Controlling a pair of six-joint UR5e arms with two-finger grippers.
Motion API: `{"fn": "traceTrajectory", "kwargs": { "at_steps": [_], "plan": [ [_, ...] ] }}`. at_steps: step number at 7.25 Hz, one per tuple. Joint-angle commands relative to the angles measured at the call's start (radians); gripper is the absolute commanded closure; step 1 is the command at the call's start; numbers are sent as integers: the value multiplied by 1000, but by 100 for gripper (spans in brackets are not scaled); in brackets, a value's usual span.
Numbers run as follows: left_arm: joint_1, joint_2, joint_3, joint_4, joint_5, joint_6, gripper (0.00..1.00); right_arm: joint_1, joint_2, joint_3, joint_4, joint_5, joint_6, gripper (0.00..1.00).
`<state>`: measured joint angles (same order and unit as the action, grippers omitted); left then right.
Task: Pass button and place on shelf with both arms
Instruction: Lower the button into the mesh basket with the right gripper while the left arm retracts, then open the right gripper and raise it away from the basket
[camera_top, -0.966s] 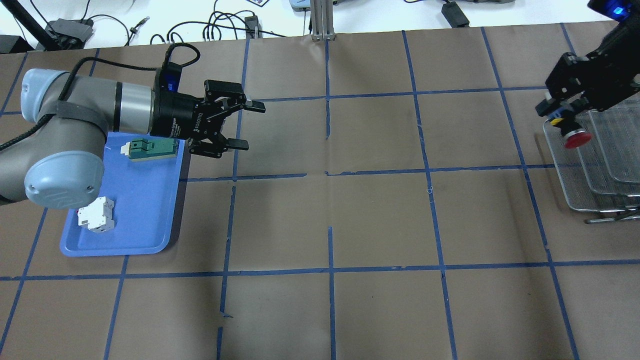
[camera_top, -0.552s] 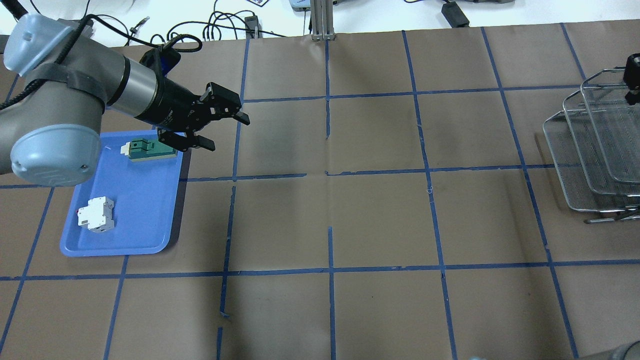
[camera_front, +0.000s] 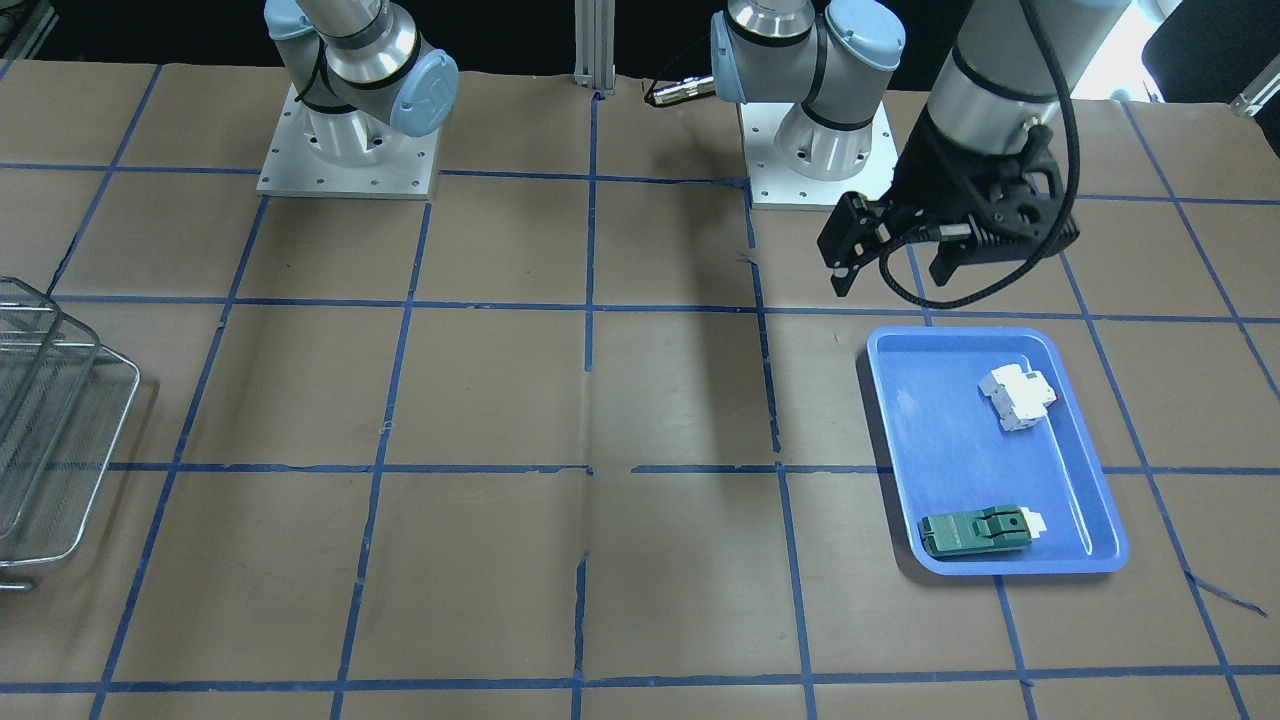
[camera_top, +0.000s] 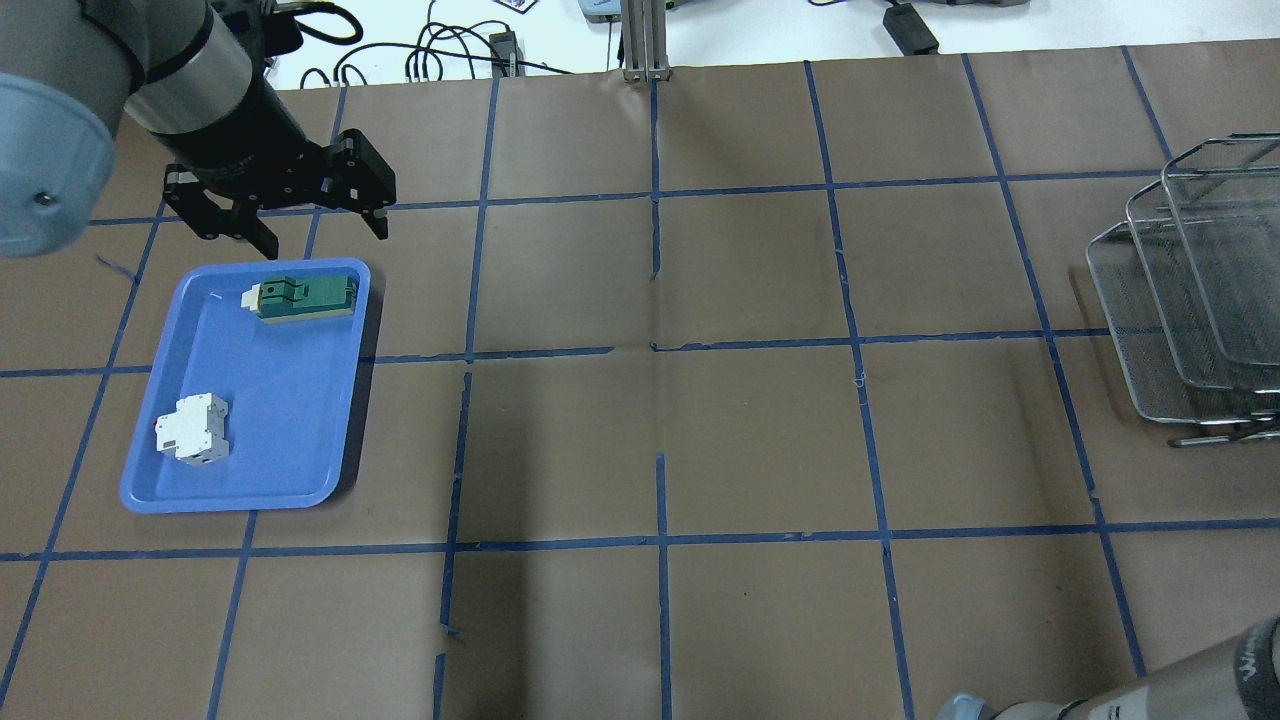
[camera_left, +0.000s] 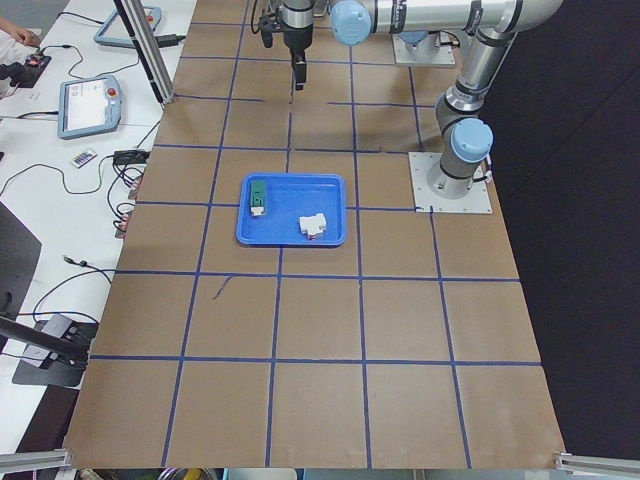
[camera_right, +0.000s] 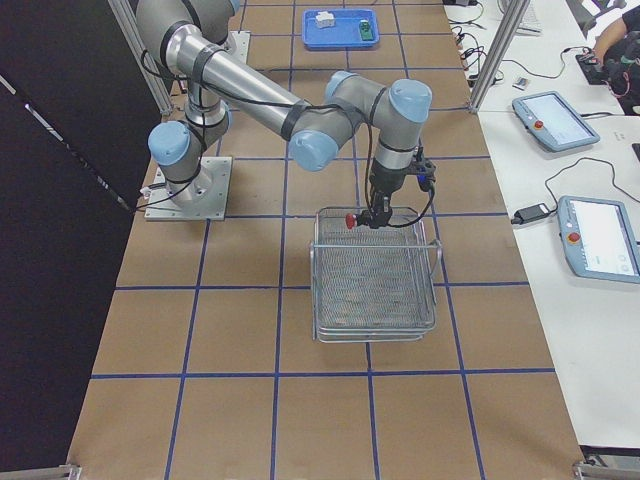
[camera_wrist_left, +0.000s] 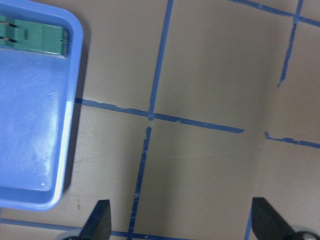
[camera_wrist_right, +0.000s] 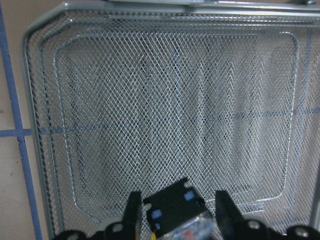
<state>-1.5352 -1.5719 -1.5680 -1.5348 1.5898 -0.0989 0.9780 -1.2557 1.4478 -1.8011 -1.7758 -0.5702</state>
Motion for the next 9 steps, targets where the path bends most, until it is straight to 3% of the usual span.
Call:
{"fn": "traceTrajectory", "kwargs": {
  "at_steps": [1,3,5,7,8,9],
  "plan": [
    [-8,-11,45,-47,19,22,0,-1,6,-3,0,16,6,0],
    [-3,-10,39,-45,16,94,0,7,-1,-12,9,19,6,0],
    [13,-5,42,-47,-77,113,0,45,-71,-27,69,27,7,0],
    [17,3,32,-47,-70,117,0,231,-122,-75,208,30,141,0],
    [18,1,32,-47,-74,117,0,333,-154,-82,241,100,277,0],
    [20,1,32,-47,-74,120,0,417,-168,-75,249,113,463,0]
  ]
}}
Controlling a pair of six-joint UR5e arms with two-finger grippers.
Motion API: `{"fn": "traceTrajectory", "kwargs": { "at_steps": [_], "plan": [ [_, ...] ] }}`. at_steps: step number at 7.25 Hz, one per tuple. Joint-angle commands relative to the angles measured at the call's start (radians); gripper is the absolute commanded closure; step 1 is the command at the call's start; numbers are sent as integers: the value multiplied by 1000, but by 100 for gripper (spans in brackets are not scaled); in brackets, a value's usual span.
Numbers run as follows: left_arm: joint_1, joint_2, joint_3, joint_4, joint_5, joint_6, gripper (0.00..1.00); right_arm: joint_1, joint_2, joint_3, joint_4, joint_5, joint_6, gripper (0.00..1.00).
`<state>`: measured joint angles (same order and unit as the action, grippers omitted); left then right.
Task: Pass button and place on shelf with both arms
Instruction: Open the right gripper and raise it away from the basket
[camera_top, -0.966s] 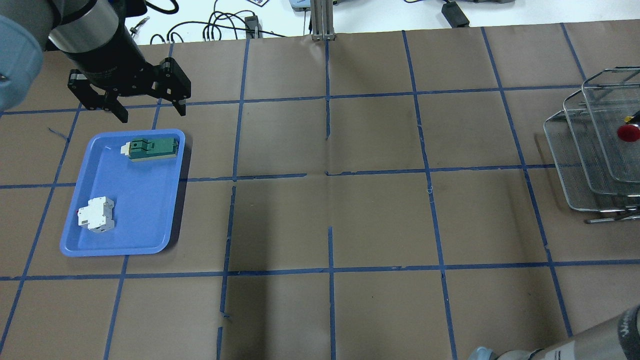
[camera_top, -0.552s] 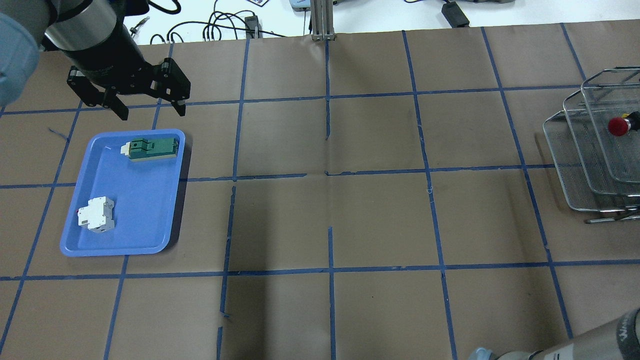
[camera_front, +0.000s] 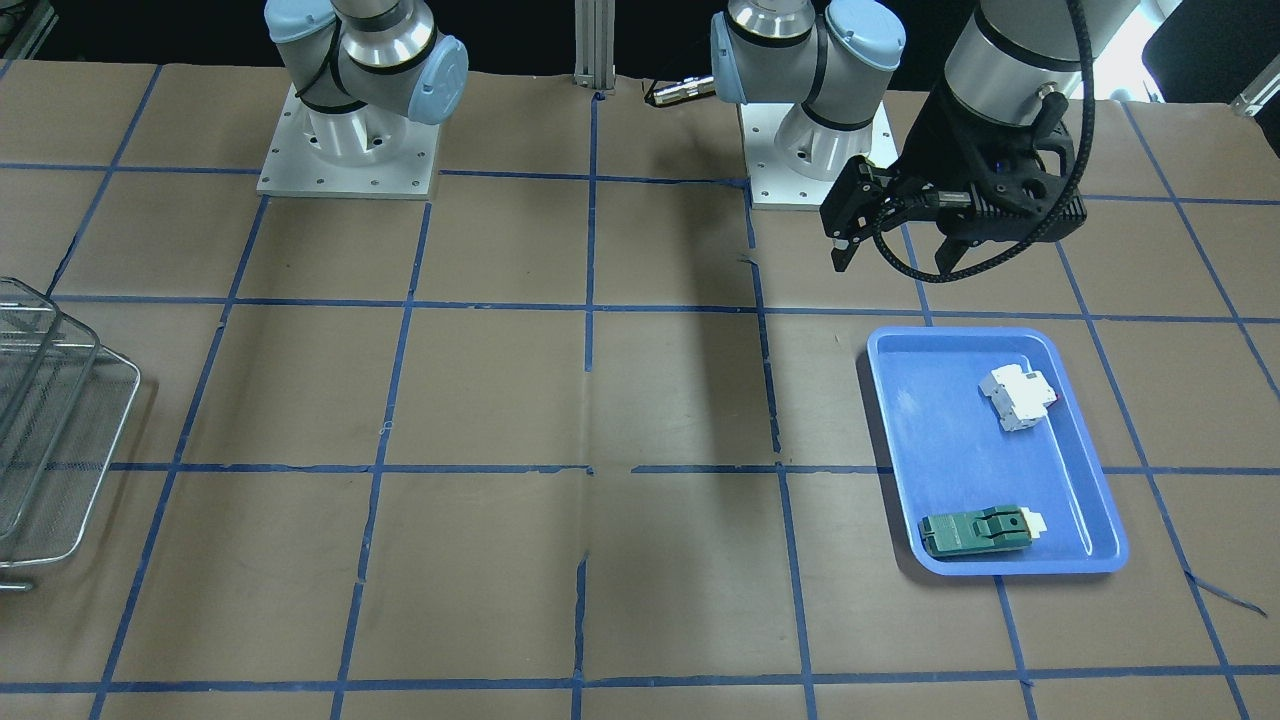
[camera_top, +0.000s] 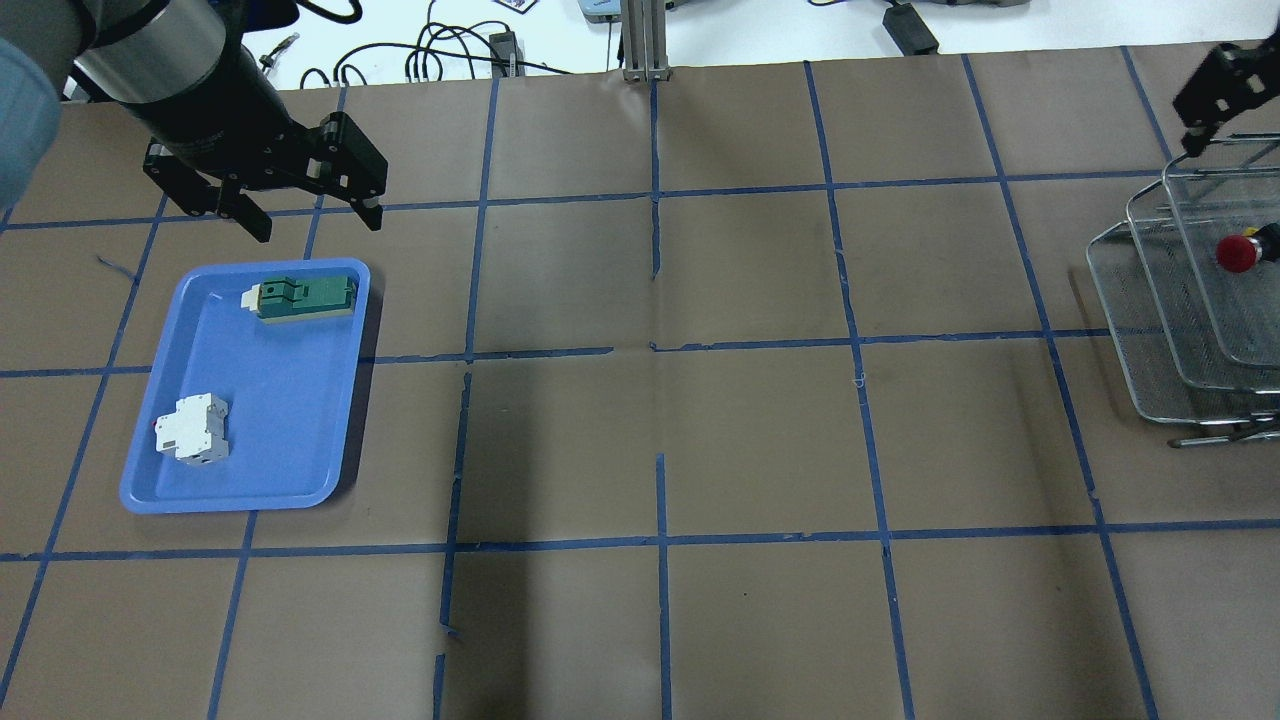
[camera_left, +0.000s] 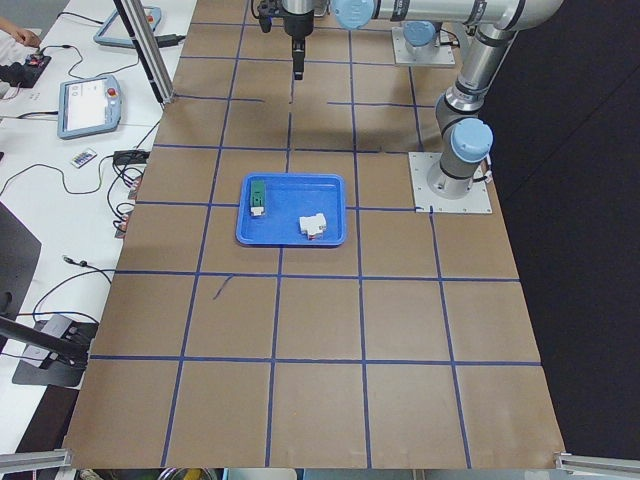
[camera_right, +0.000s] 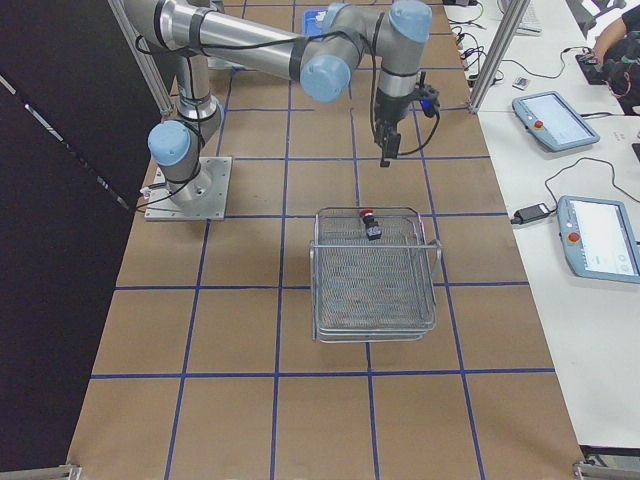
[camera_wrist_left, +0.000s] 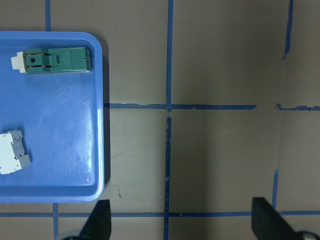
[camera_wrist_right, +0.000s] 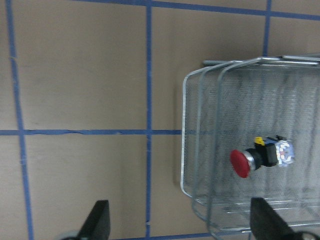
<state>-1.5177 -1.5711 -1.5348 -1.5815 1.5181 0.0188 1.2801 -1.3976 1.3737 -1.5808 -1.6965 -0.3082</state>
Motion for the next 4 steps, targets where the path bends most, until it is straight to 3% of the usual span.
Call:
{"fn": "traceTrajectory", "kwargs": {
  "at_steps": [1,2,3,4],
  "plan": [
    [2,0,-1,0,-1,3,0,208,-27,4,28,37,328,0],
    [1,3,1,0,10,3,0,293,-28,7,53,35,448,0],
    [-1,6,1,0,34,3,0,306,-52,4,77,53,455,0],
    [-2,3,-1,0,60,3,0,314,-113,10,52,175,446,0]
  ]
}}
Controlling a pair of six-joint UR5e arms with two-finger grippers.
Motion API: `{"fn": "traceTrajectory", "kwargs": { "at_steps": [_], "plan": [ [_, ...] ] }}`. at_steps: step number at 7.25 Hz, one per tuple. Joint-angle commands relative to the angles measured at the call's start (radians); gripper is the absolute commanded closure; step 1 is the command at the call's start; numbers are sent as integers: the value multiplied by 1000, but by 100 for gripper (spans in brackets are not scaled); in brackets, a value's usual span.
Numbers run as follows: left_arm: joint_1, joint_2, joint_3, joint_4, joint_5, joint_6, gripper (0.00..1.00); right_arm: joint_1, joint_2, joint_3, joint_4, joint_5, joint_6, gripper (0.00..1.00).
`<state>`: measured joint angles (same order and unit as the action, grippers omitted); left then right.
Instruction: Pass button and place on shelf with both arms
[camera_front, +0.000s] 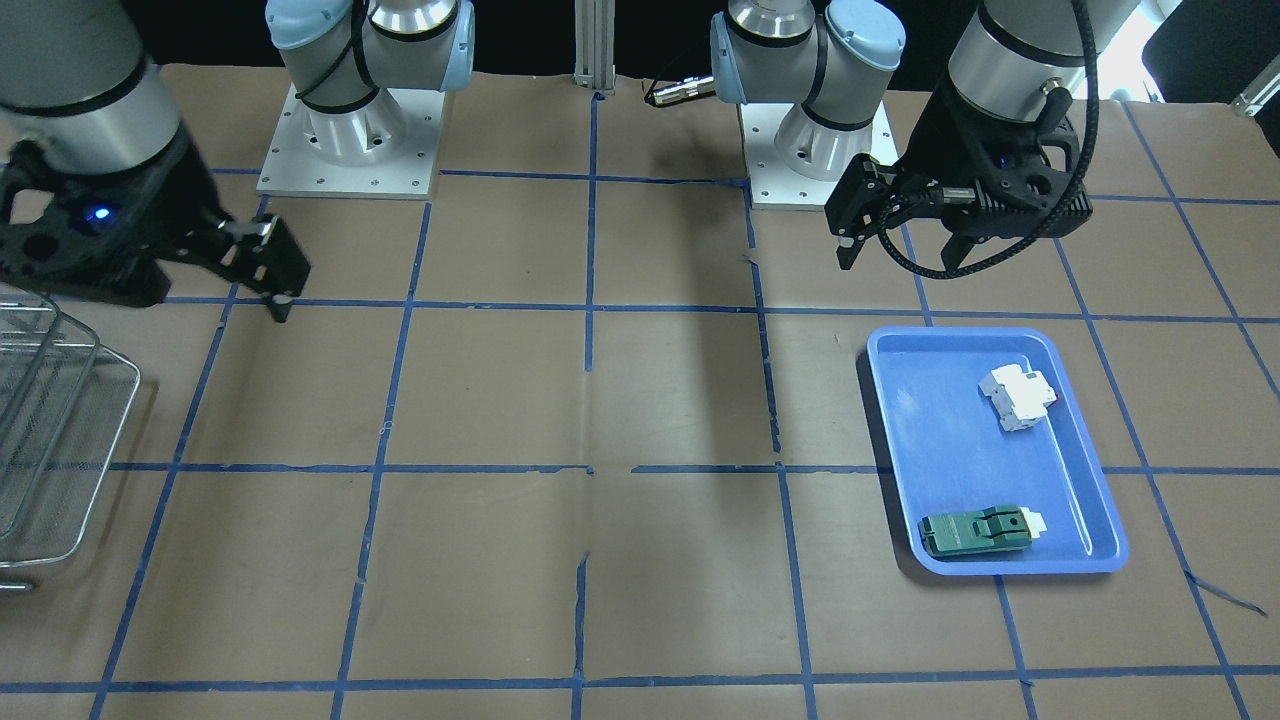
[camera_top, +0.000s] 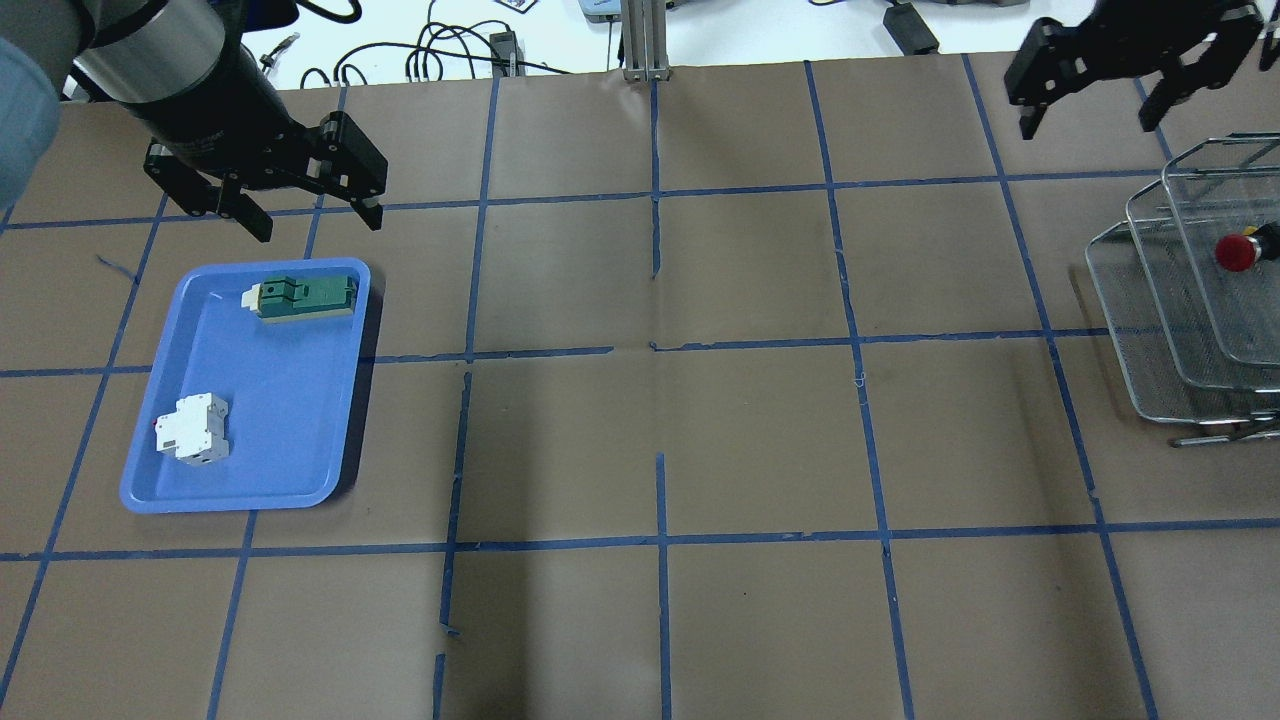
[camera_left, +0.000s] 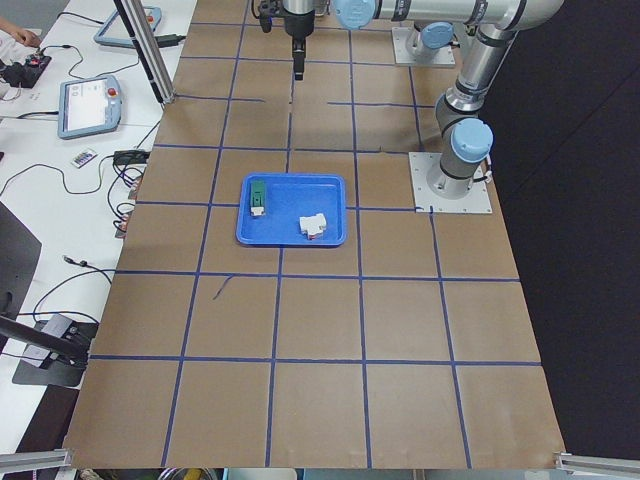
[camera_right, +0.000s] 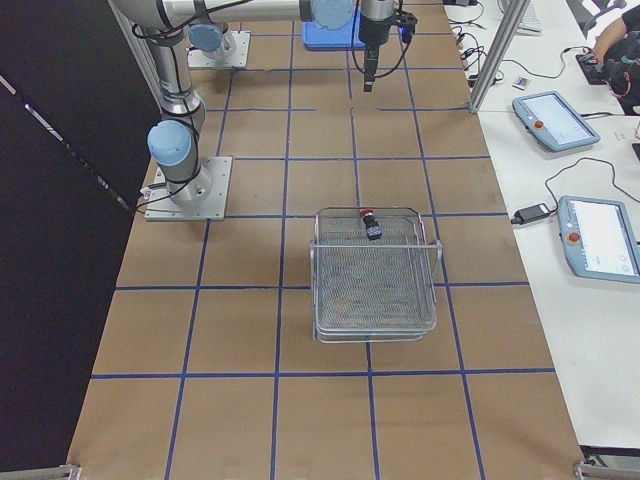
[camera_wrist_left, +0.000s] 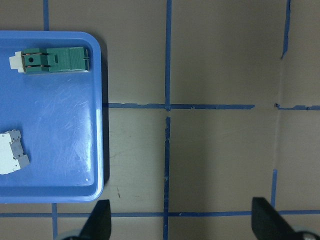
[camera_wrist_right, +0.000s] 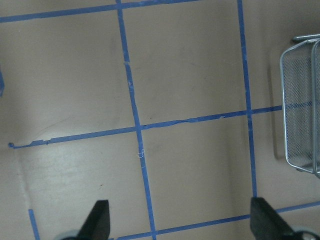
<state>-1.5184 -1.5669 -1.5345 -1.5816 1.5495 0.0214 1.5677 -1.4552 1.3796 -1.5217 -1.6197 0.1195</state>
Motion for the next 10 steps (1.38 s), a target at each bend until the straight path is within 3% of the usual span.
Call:
{"fn": "traceTrajectory", "kwargs": {
  "at_steps": [1,3,7,8,9,10],
  "plan": [
    [-3,-1,-1,0,38,0,0,20,-76,21,-3,115,2,0],
    [-3,1,-1,0,35,0,0,15,-91,85,-60,113,-1,0],
    [-3,1,-1,-2,29,0,0,23,-114,92,-41,110,-23,0],
    [-2,1,-1,-3,29,0,0,18,-114,81,15,104,-58,0],
    [-2,1,-1,-5,29,0,0,21,-116,72,76,40,-84,0],
    [-2,1,1,-8,30,0,0,18,-114,73,74,43,-84,0]
  ]
}}
